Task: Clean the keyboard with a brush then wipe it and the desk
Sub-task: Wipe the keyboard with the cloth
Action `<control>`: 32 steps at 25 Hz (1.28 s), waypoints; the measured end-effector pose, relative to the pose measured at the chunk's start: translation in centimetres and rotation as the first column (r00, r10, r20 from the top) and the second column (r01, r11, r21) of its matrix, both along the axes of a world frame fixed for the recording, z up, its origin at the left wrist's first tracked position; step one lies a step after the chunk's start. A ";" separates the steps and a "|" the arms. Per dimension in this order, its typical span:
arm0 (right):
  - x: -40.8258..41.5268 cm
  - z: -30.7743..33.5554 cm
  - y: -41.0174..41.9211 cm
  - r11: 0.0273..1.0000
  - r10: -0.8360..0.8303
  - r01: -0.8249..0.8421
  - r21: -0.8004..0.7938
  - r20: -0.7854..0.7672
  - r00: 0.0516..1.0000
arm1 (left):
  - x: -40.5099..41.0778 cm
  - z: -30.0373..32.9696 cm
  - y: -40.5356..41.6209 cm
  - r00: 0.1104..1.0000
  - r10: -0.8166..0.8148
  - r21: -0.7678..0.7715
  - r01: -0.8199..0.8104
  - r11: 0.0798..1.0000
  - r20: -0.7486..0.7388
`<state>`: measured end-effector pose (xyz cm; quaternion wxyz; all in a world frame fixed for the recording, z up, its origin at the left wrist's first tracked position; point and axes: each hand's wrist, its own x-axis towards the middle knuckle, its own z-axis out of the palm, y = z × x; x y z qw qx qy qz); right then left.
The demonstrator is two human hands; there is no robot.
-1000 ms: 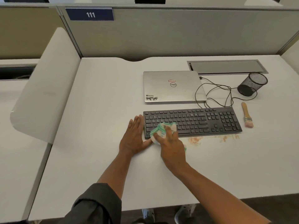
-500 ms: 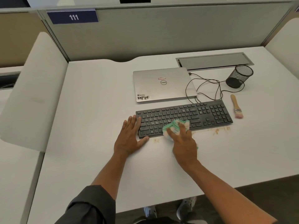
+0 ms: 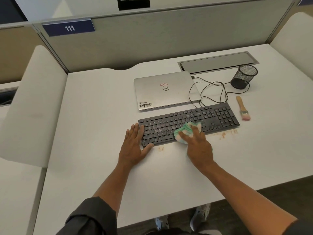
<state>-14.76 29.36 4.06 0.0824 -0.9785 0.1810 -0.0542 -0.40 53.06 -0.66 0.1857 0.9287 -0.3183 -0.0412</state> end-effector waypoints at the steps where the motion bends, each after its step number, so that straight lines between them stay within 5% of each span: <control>1: 0.1 0.0 0.3 1.000 0.024 -0.024 0.005 -0.005 1.000 | -0.1 0.1 -0.4 1.000 0.015 -0.008 -0.015 1.000 0.002; 10: -0.6 0.9 -6.4 0.989 -0.150 0.148 -0.027 -0.061 0.987 | -0.8 1.6 -7.2 1.000 0.004 0.024 -0.003 1.000 -0.008; 18: 1.7 0.9 -4.3 0.996 0.083 -0.083 0.042 -0.003 0.997 | -1.2 2.3 -14.3 0.996 -0.003 0.026 0.005 1.000 -0.086; 26: -0.2 1.9 -16.0 0.981 -0.189 0.193 0.026 -0.092 0.978 | -1.7 1.5 -16.2 0.998 0.059 0.065 -0.057 0.996 -0.025; 32: 2.8 2.0 -14.7 0.972 -0.226 0.229 0.052 -0.043 0.973 | -1.8 1.1 -16.4 0.998 0.068 0.120 -0.068 0.990 0.009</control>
